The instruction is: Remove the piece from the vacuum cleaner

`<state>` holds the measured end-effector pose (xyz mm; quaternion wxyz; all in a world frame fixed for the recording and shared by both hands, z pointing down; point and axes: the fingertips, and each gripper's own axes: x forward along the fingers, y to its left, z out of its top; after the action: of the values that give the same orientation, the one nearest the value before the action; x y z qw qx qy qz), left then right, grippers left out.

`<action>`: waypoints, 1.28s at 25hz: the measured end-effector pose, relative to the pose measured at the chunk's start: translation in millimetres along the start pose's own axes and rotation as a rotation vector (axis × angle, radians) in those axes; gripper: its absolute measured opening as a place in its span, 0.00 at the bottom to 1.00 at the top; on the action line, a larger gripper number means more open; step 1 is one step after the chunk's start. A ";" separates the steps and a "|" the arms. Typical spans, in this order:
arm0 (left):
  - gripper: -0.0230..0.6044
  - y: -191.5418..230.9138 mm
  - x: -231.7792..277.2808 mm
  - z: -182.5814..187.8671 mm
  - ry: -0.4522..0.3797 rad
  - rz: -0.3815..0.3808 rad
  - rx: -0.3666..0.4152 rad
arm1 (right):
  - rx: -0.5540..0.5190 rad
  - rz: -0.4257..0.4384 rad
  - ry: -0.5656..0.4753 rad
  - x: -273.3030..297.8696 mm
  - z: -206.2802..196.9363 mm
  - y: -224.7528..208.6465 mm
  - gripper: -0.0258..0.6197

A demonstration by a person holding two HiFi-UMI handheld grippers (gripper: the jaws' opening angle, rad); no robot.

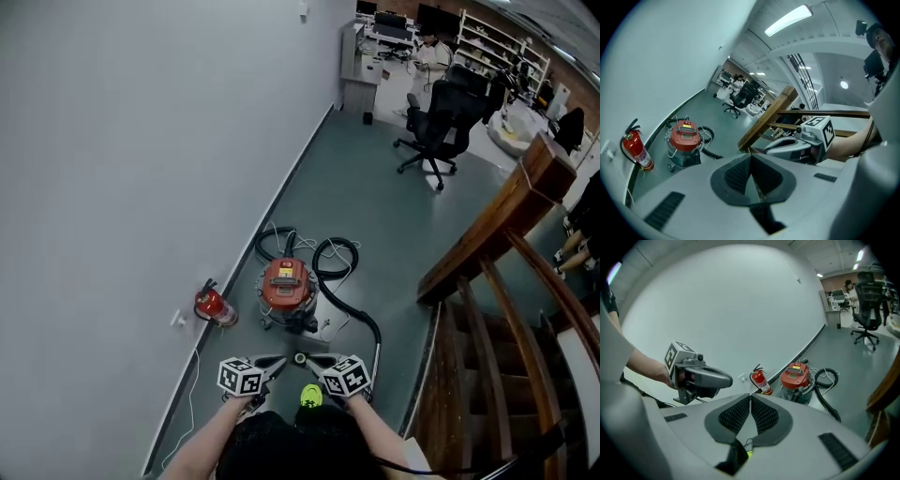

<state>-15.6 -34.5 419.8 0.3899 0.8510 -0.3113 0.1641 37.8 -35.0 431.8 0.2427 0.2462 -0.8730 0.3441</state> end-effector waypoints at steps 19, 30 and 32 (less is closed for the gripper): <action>0.05 -51.6 -74.7 -61.0 -0.019 -0.057 0.027 | 0.005 -0.070 -0.071 -28.2 -31.2 85.8 0.08; 0.05 -93.6 -115.2 -99.1 -0.094 -0.091 0.054 | 0.035 -0.127 -0.139 -49.1 -76.8 137.1 0.08; 0.05 -107.5 -118.6 -111.6 -0.094 -0.102 0.056 | 0.036 -0.123 -0.138 -53.1 -90.7 150.5 0.08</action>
<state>-38.3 152.6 369.2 0.3587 0.8831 -0.2806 0.1124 11.4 140.8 386.3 0.1982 0.3270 -0.8645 0.3263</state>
